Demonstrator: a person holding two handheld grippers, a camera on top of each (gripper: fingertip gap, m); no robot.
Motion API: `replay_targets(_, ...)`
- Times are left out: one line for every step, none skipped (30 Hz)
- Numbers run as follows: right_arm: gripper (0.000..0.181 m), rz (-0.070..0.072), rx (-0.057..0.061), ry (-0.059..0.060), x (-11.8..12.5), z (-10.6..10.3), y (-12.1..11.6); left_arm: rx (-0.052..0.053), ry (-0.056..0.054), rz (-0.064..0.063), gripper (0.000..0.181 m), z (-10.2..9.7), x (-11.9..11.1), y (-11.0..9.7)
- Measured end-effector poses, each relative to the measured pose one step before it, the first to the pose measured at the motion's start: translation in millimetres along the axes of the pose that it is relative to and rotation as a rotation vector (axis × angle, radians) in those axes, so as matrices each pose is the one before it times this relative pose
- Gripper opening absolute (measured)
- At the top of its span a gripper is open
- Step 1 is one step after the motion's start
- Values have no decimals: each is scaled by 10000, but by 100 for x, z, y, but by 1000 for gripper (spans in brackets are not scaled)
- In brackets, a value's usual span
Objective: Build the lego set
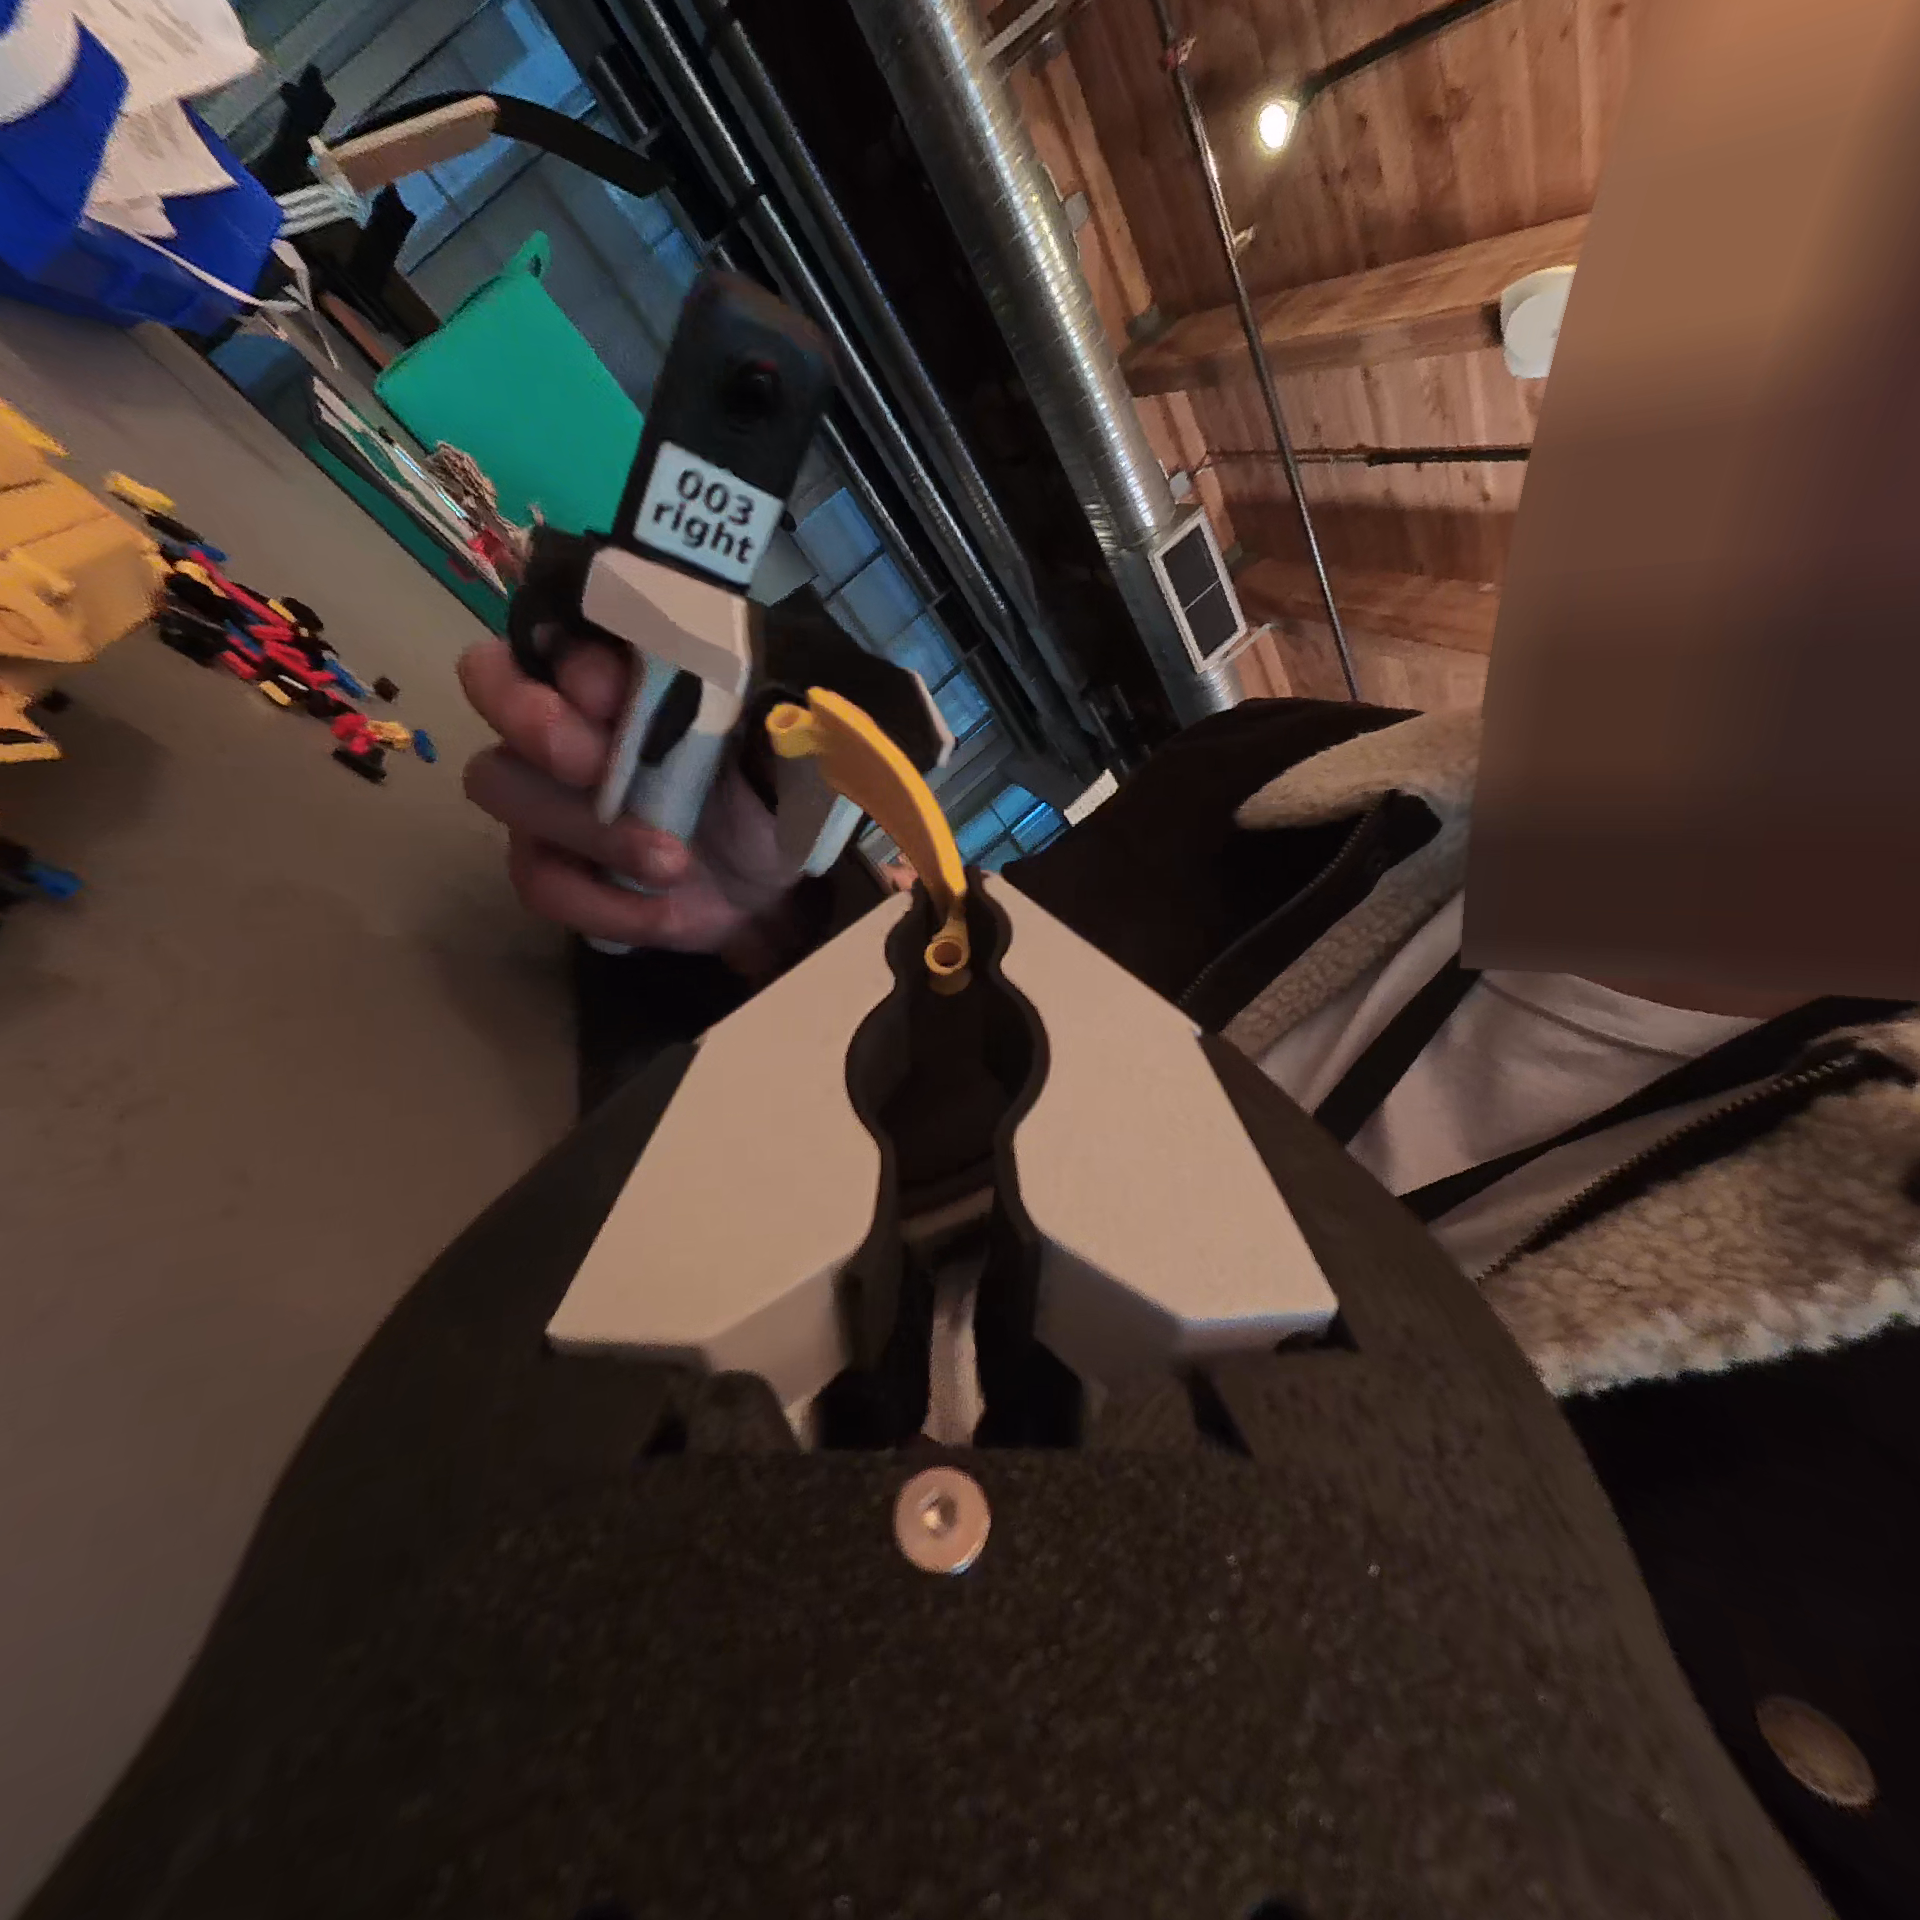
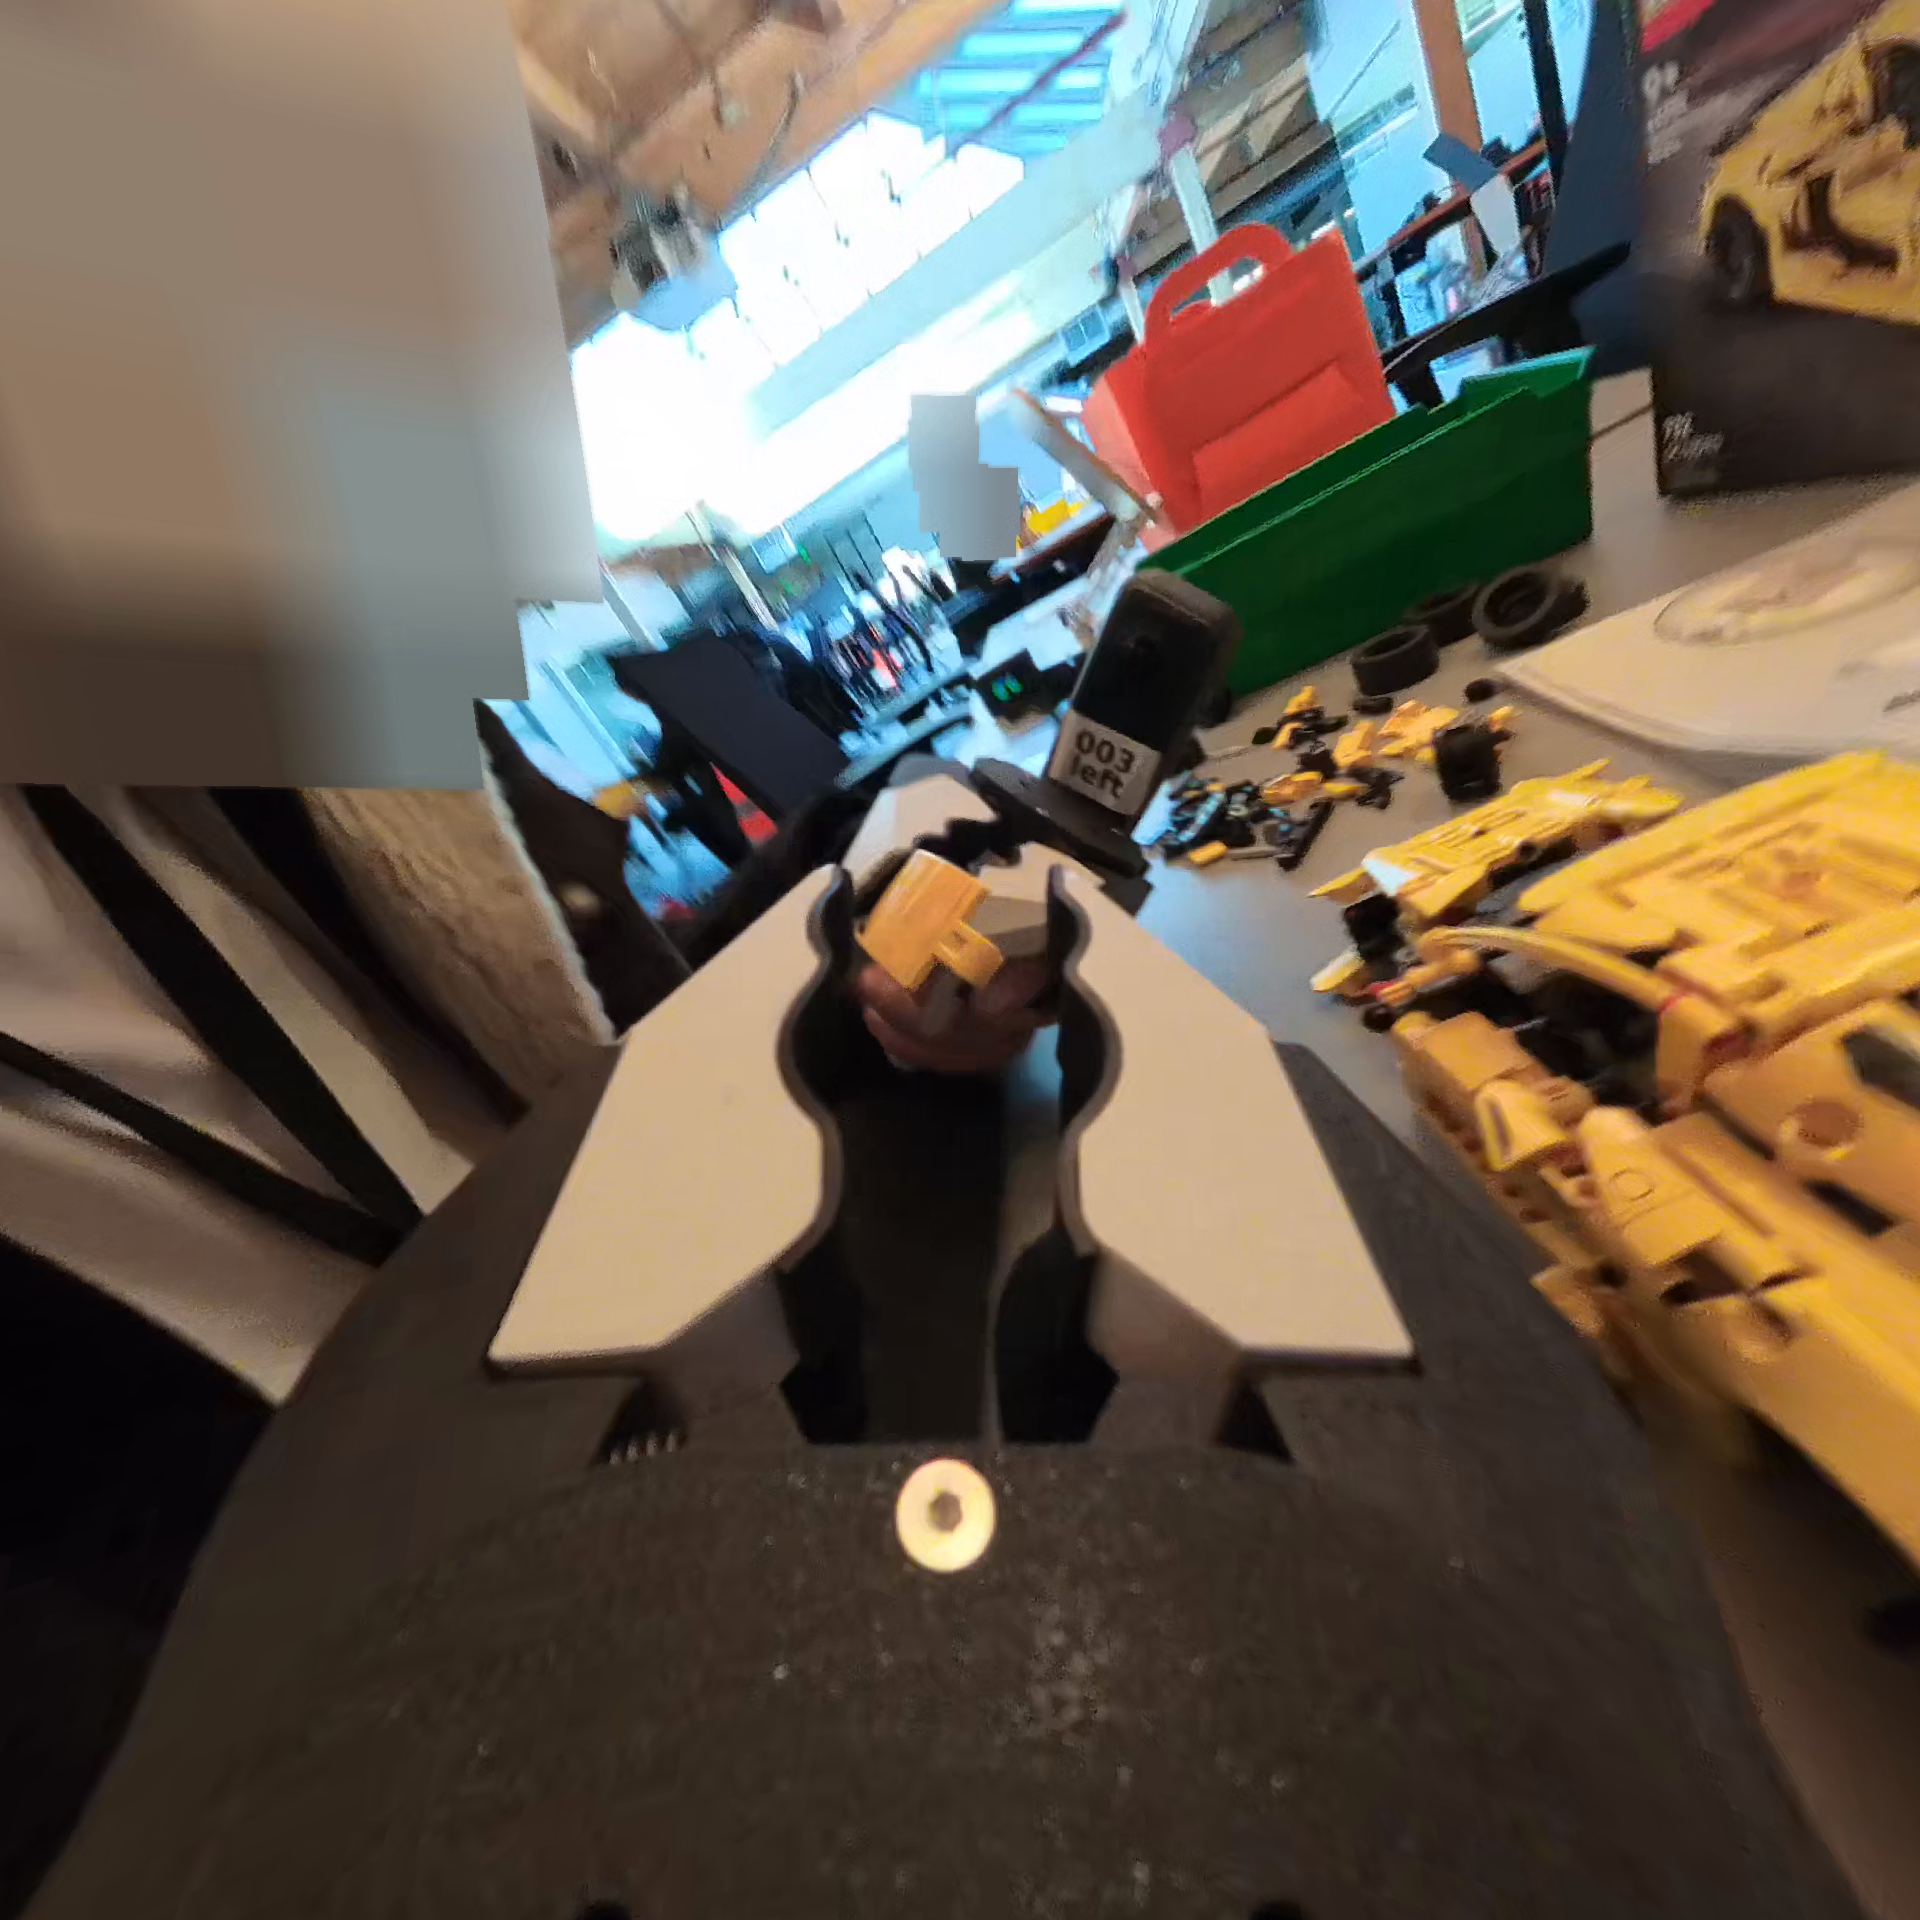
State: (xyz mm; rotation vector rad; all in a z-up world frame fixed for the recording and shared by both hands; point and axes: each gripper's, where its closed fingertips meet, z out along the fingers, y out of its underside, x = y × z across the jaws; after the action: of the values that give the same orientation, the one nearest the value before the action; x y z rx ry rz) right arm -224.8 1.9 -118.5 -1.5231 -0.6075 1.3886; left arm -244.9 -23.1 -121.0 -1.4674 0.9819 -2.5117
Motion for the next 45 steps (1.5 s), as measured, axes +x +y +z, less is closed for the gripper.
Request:
replay_targets(36,-997,-413,90,-293,47,328,-172,4,31,5,147,36,276)
replay_targets(34,-905,-287,-30,-469,45,141,-244,82,-38,5,207,102,367)
replay_targets(30,-741,-79,-168,-571,-15,-145,-249,113,-89,5,215,89,359)
replay_targets(30,-486,-17,-150,-365,-11,-203,-220,15,-80,5,182,-57,333)
replay_targets(29,-211,-240,-322,-421,-29,150,-253,70,-76,5,192,44,371)
replay_targets(25,91,-499,-438,-442,-55,512,-229,48,-3,5,203,70,337)
replay_targets(25,210,-413,-342,-222,-77,347,-244,-10,45,5,206,15,366)
replay_targets(25,156,-163,-369,-267,-23,25,-211,-23,41,5,207,0,318)
replay_targets(24,91,-152,-411,-400,89,71,-104,-40,22,5,119,-55,147)
replay_targets(24,58,-274,-247,-209,186,298,-32,12,-18,5,24,1,45)
replay_targets(25,49,-383,-143,-94,231,558,27,3,-12,5,-29,-12,-39)
replay_targets(25,58,-340,-46,32,199,532,14,-22,-7,4,-27,-32,-26)
replay_targets(20,54,-91,-47,-31,86,166,-35,-26,1,5,16,-43,58)
replay_targets(15,91,135,-85,-141,1,-143,-26,-17,4,5,28,-18,33)
replay_targets(14,62,19,11,3,-34,57,-31,-38,4,5,29,-60,41)
replay_targets(14,4,-4,41,49,-44,67,-30,-51,-21,5,24,-101,36)
replay_targets(14,21,53,37,13,-17,36,-15,-10,-39,5,1,-59,17)
replay_targets(14,59,34,14,3,8,43,-12,-5,-16,5,1,-23,21)
replay_targets(13,125,16,9,13,-13,-2,-16,-16,-4,5,23,-29,24)
replay_targets(12,256,22,3,37,-32,-55,12,-5,-11,5,5,-23,-16)
replay_targets(11,349,31,-52,17,-9,-56,18,0,-4,5,2,-15,-20)
replay_targets(9,367,60,-73,61,-4,-73,24,-20,16,5,-17,-13,-30)
replay_targets(8,248,105,-110,-23,-1,-89,21,-13,24,5,-6,-2,-12)
replay_targets(8,42,90,12,71,-7,-55,28,-36,33,5,-10,-24,-37)
replay_targets(8,-75,53,68,36,-5,-53,28,-37,26,5,-27,-26,-34)
replay_targets(7,-59,62,52,9,-2,-103,25,-1,11,5,-5,7,-23)
replay_targets(7,-4,79,9,-6,24,-109,2,26,13,5,19,50,-1)
replay_targets(7,34,103,16,42,-5,-121,-9,-2,23,5,33,13,18)
replay_targets(6,58,107,71,139,-13,-142,-4,-51,24,5,34,-64,17)
replay_targets(6,30,74,21,49,24,-85,-24,-17,19,5,43,-3,48)
replay_targets(5,15,81,41,53,27,-102,-23,-8,24,5,33,6,27)
replay_targets(5,38,69,76,132,0,-104,1,-34,17,5,24,-34,7)
replay_targets(5,60,57,39,112,7,-56,23,-21,3,5,-21,-30,-27)
replay_targets(4,184,61,15,122,18,-65,38,-10,-7,5,-33,-18,-53)
replay_targets(4,205,84,-21,90,17,-83,48,-8,-8,5,-54,-28,-77)
replay_targets(4,204,80,-74,38,15,-39,46,9,-8,5,-69,14,-72)
replay_targets(4,199,107,-92,63,34,-62,40,12,-9,5,-68,5,-62)
replay_targets(5,55,152,28,202,16,-104,68,-3,-29,5,-87,-32,-108)
replay_targets(7,-83,95,3,129,-2,3,24,38,-39,5,-61,32,-40)
replay_targets(7,-19,37,-59,-43,-114,-20,-37,21,13,5,7,49,51)
replay_targets(9,-184,13,-19,-115,-289,-140,-72,-25,28,5,48,2,112)
replay_targets(14,-447,8,55,-110,-356,-135,-36,-16,-1,5,18,-20,53)
replay_targets(18,-589,-96,95,-116,-275,80,17,-20,-56,5,-42,-81,-28)
replay_targets(20,-563,-200,105,-146,-109,220,16,11,-80,5,-46,-44,-26)
replay_targets(20,-420,-176,12,-295,49,176,-10,3,-40,4,-12,-25,5)
